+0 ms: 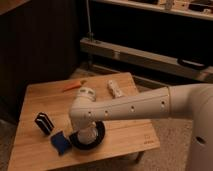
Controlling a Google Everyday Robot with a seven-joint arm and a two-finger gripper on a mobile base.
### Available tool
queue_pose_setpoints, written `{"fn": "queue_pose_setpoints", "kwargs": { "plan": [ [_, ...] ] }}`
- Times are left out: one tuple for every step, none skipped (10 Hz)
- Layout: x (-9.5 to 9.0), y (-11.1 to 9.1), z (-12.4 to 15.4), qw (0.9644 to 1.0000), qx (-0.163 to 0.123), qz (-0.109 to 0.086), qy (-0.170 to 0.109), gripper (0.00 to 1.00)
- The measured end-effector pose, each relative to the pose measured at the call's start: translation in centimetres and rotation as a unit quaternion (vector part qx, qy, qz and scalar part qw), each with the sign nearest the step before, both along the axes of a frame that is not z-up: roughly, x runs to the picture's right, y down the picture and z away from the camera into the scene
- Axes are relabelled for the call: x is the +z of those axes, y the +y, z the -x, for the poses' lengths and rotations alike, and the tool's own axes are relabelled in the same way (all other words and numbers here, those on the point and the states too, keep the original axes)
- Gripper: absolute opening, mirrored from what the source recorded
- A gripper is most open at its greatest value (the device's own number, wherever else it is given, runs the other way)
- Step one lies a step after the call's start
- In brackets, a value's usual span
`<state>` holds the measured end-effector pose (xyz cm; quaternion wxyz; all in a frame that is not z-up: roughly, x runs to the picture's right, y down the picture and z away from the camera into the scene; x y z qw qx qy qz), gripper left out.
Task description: Place the ceramic cup over the eraser
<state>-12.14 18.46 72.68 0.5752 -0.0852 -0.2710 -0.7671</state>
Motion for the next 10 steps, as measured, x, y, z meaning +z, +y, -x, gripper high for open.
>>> {"fn": "queue_pose_setpoints", "kwargs": {
  "plan": [
    [0.6, -0.6, -0.6, 0.9999, 0.005, -0.005, 0.007, 0.75],
    [0.9, -0.8, -1.0, 0.9999, 0.009, -0.007, 0.013, 0.66],
    [1.2, -0.9, -1.3, 0.9998, 0.011, -0.006, 0.017, 0.53],
    [1.3, -0.8, -1.3, 0.9998, 0.012, -0.005, 0.017, 0.46],
    [1.5, -0.7, -1.2, 0.9998, 0.011, -0.001, 0.019, 0.36],
    [1.5, -0.6, -1.0, 0.9998, 0.008, 0.003, 0.017, 0.24],
    [1.6, -0.5, -0.9, 0.9998, 0.006, 0.006, 0.017, 0.16],
    [1.5, -0.4, -0.8, 0.9998, 0.004, 0.008, 0.018, 0.06],
    [1.5, -0.4, -0.9, 0.9998, 0.003, 0.008, 0.018, 0.01],
    [1.5, -0.4, -0.8, 0.9998, 0.003, 0.009, 0.018, 0.0]
  ]
}}
